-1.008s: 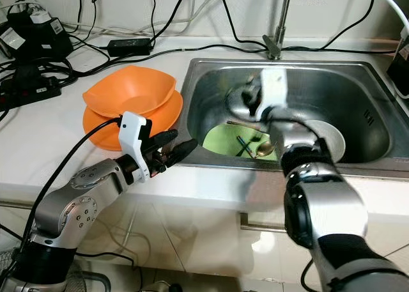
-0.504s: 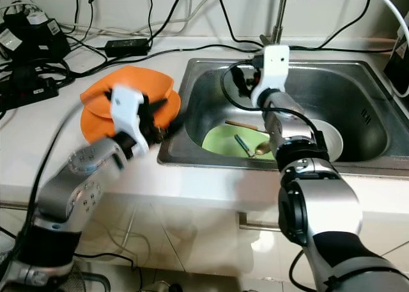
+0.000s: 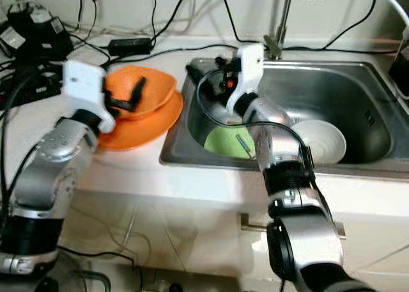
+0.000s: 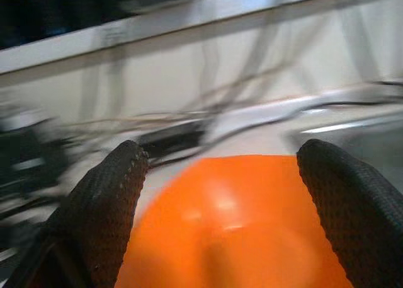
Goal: Kitchen organization
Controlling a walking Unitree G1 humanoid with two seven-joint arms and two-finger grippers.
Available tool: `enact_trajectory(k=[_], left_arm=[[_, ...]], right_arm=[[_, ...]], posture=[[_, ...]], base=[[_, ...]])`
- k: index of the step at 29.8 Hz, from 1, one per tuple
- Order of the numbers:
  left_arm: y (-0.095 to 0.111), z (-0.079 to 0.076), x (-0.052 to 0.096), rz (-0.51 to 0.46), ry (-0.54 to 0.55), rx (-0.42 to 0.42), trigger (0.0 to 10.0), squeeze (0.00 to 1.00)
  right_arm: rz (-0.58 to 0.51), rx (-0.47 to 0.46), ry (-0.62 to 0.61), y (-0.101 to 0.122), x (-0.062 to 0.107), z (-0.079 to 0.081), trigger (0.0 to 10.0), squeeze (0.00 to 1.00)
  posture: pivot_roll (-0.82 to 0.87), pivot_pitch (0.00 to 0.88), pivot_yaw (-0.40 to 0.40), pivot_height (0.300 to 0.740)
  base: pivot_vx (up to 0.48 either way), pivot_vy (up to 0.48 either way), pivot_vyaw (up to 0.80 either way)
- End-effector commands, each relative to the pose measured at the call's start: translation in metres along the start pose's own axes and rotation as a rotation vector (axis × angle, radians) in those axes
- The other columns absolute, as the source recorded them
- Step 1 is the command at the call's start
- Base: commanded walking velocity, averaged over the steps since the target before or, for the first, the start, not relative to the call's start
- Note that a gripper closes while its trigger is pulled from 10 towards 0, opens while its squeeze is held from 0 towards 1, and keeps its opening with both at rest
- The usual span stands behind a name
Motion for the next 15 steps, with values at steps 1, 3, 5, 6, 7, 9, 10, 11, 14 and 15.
enact_trajectory(k=[1,3,5,6,7,9,10,11,14,15], left_arm=[[-0.007,0.022,-0.001,0.033,0.100,-0.004,10.0,0.00],[-0.018,0.037,0.001,0.075,0.169,0.034,10.0,0.00],[-0.026,0.043,0.003,0.102,0.200,0.057,10.0,0.00],[-0.036,0.046,0.005,0.141,0.212,0.090,10.0,0.00],[-0.043,0.047,0.006,0.168,0.217,0.113,10.0,0.00],[-0.057,0.044,0.005,0.224,0.222,0.186,10.0,0.00],[-0.057,0.044,0.005,0.224,0.222,0.186,10.0,0.00],[-0.059,0.044,0.005,0.231,0.221,0.192,10.0,0.00],[-0.065,0.042,0.003,0.265,0.227,0.238,10.0,0.00],[-0.066,0.041,0.002,0.272,0.225,0.255,10.0,0.00]], right_arm=[[-0.014,0.007,0.043,0.008,0.001,0.008,10.0,0.00],[-0.005,0.003,0.049,0.007,0.005,0.009,10.0,0.00],[-0.001,0.001,0.051,0.007,0.007,0.010,10.0,0.00],[-0.004,0.000,0.070,0.008,0.008,0.014,10.0,0.00],[-0.005,0.000,0.085,0.009,0.009,0.017,10.0,0.00],[0.007,0.011,0.187,0.013,0.015,0.038,10.0,0.00],[0.007,0.011,0.187,0.013,0.015,0.038,10.0,0.00],[0.013,0.018,0.212,0.013,0.017,0.043,10.0,0.00],[0.061,0.047,0.307,0.012,0.026,0.060,10.0,0.00],[0.080,0.054,0.328,0.010,0.030,0.062,10.0,0.00]], posture=[[0.02,0.043,0.078,0.740],[0.02,0.044,0.080,0.740],[0.01,0.045,0.082,0.740],[0.01,0.045,0.083,0.740],[0.01,0.045,0.083,0.740],[0.01,0.048,0.086,0.740],[0.01,0.048,0.086,0.740],[0.01,0.047,0.087,0.740],[0.00,0.049,0.092,0.740],[0.00,0.050,0.095,0.740]], base=[[0.000,0.000,0.00],[0.000,0.000,0.00],[0.000,0.000,0.00],[0.000,0.000,0.00],[0.000,0.000,0.00],[0.000,0.000,0.00],[0.000,0.000,0.00],[0.000,0.000,0.00],[0.000,0.000,0.00],[0.000,0.000,0.00]])
Point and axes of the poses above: a point about 5 cm out from each wrist's last joint towards the gripper, its own x axis pointing back from the gripper into the wrist, its own y axis along the axis of the wrist's last joint, z = x × y, the point moved 6 cm from there along -x, pointing out of the wrist towards the gripper, and after that the axes turned 7 degrees about -x, right-handed, at the moved point
